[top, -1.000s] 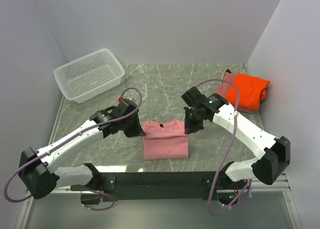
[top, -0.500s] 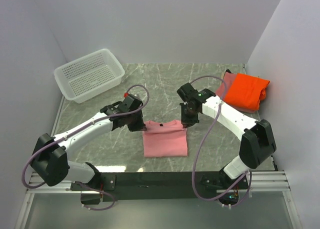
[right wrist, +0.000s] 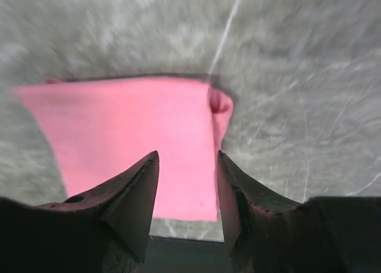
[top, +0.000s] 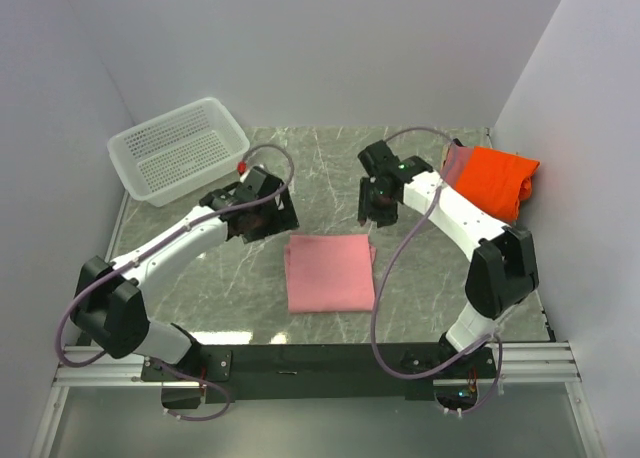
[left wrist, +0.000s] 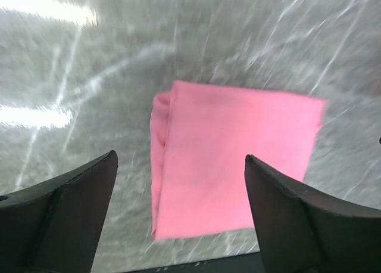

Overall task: Fold and stack the t-shirts
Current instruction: Fold the tshirt, then neatly place the folded tshirt to the corner

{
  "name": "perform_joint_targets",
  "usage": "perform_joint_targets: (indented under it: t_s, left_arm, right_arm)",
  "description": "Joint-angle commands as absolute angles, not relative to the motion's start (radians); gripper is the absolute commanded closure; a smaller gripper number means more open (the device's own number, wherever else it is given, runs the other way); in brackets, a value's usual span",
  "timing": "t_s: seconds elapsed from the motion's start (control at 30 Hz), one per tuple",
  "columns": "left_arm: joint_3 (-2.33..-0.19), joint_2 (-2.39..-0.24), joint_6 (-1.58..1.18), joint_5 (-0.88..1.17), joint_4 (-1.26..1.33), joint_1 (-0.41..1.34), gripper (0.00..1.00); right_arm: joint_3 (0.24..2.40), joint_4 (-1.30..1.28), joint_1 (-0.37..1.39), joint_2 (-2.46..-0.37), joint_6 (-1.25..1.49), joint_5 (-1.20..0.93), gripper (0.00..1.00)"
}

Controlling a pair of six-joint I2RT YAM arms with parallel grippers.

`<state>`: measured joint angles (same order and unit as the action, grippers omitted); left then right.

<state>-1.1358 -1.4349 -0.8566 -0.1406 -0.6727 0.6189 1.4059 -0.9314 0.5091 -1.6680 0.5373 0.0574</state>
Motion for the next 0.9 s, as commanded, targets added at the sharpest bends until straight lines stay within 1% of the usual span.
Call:
perform_joint_targets:
  t_s: [0.0,0.1,0.13,0.23,0.27,0.37,0.47,0.5,0.6,0.73,0.87]
  left_arm:
    - [-1.203,-1.368,-0.848,-0.242,-0.704,0.611,0.07]
    - [-1.155,-1.359,-0.833,-0.161,-0.649,0.609,0.06]
    - [-1.134,-1.362,-0.828,-0.134,-0.626,0.609,0.07]
    - [-1.049,-1.356,-0.836,-0.020,-0.522,0.609,0.09]
    - [-1.026,-1.356,-0.842,-0.008,-0.503,0.611,0.09]
    - [-1.019,-1.370,-0.830,0.035,-0.474,0.612,0.10]
    - [-1.000,-1.391,-0.810,0.080,-0.450,0.614,0.10]
    - [-0.990,-1.396,-0.807,0.095,-0.439,0.614,0.10]
    - [-0.942,-1.423,-0.816,0.133,-0.407,0.618,0.10]
    - [-0.884,-1.443,-0.827,0.156,-0.353,0.638,0.11]
    - [-0.856,-1.463,-0.834,0.163,-0.328,0.650,0.11]
  right_arm:
    - [1.491,-0.969,0.499,-1.582,0.538,0.132,0.48]
    - [1.428,-0.937,0.502,-1.522,0.537,0.055,0.48]
    - [1.399,-0.925,0.502,-1.496,0.541,0.032,0.48]
    - [1.248,-0.858,0.500,-1.456,0.561,-0.057,0.48]
    - [1.168,-0.815,0.499,-1.425,0.575,-0.075,0.47]
    - [1.031,-0.726,0.496,-1.356,0.594,-0.158,0.45]
    - [0.922,-0.634,0.486,-1.289,0.588,-0.257,0.39]
    - [0.893,-0.608,0.474,-1.270,0.586,-0.279,0.35]
    - [0.772,-0.514,0.419,-1.204,0.588,-0.372,0.29]
    - [0.622,-0.419,0.355,-1.155,0.568,-0.477,0.26]
    - [0.572,-0.332,0.325,-1.166,0.532,-0.529,0.25]
